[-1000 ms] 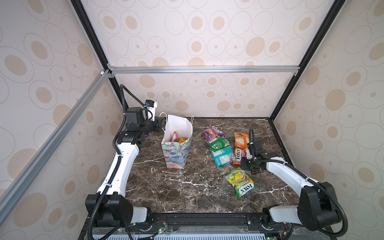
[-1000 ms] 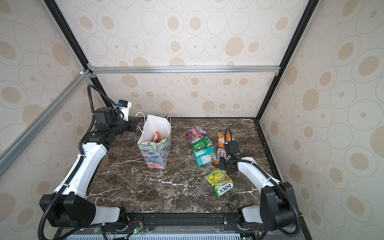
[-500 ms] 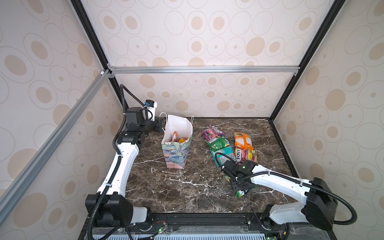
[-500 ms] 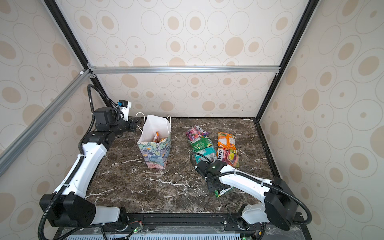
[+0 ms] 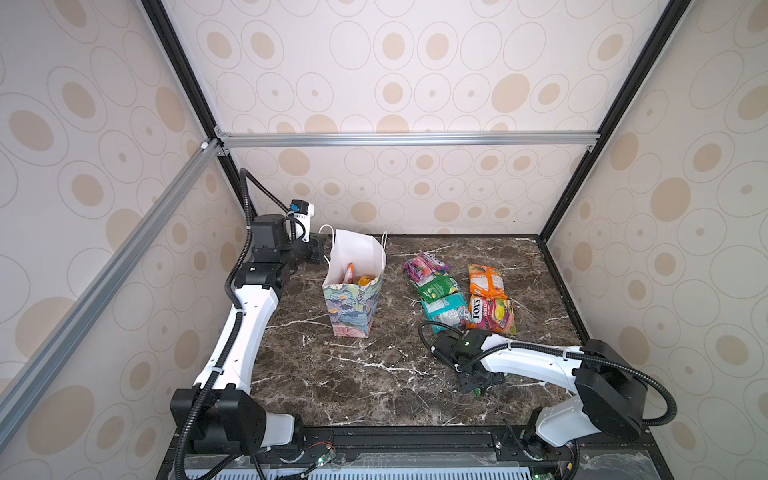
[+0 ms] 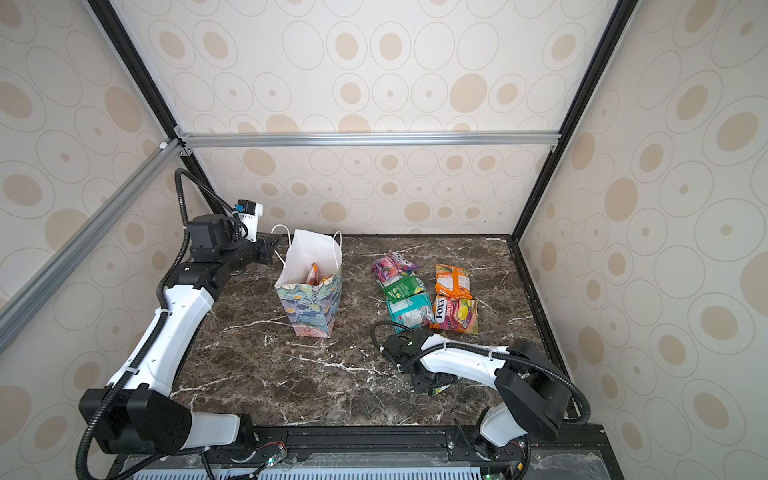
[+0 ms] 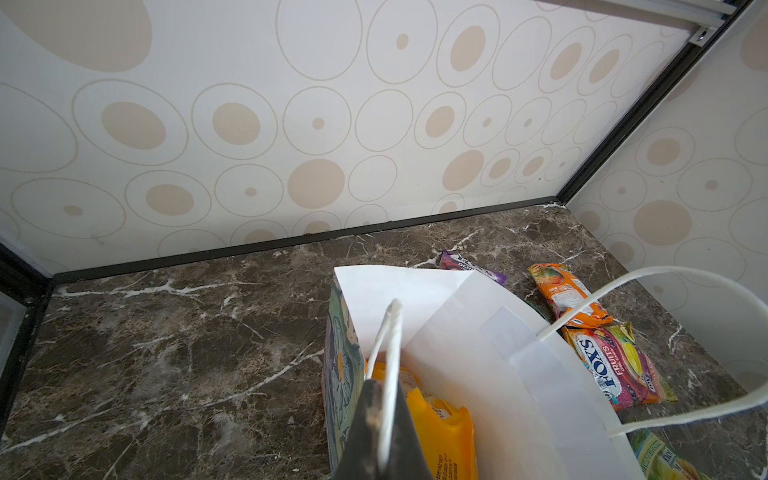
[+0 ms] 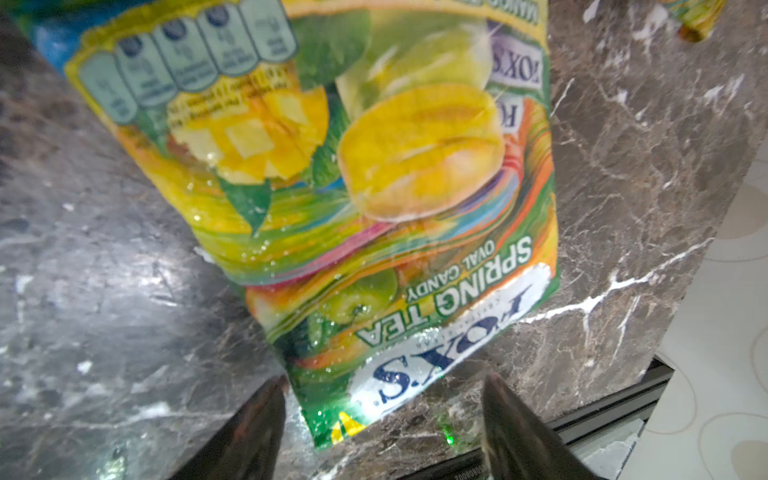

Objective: Place the snacks into the paper bag

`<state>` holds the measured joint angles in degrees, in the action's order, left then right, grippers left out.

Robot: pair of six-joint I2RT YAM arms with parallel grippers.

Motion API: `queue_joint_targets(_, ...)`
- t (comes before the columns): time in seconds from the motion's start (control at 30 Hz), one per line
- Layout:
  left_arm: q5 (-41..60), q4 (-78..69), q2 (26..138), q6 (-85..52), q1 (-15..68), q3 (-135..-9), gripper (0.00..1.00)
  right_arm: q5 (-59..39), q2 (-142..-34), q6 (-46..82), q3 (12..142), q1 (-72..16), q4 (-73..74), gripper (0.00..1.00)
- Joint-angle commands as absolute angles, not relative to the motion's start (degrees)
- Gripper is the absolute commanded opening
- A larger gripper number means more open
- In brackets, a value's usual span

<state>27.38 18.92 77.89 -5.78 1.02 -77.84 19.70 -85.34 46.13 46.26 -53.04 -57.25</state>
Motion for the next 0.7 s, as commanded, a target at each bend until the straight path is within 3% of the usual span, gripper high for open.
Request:
queue_joint_targets(0.0,28.1,18.8,77.4,-6.1,0.6,-79.8,0.02,19.6,-85.9,48.5,44.4,-53.9,-56.2,0.78)
queue_joint_targets(0.2,28.2,18.8,77.4,-6.2,0.6,-79.8,0.02,21.1,-88.9,51.4,46.4,-54.1,-59.4,0.76)
queue_joint_targets(0.33,28.3,18.8,77.2,-6.1,0.6,-79.7,0.02,22.9,-92.7,52.5,48.3,-54.4,-61.6,0.7)
queue_joint_targets(0.47,28.2,18.8,77.1,-6.1,0.6,-79.8,0.02,23.4,-95.2,52.2,49.9,-54.4,-61.8,0.58)
queue_joint_targets(0.67,28.2,18.8,77.1,-6.1,0.7,-79.8,0.02,23.6,-97.3,50.7,51.3,-54.5,-61.3,0.25)
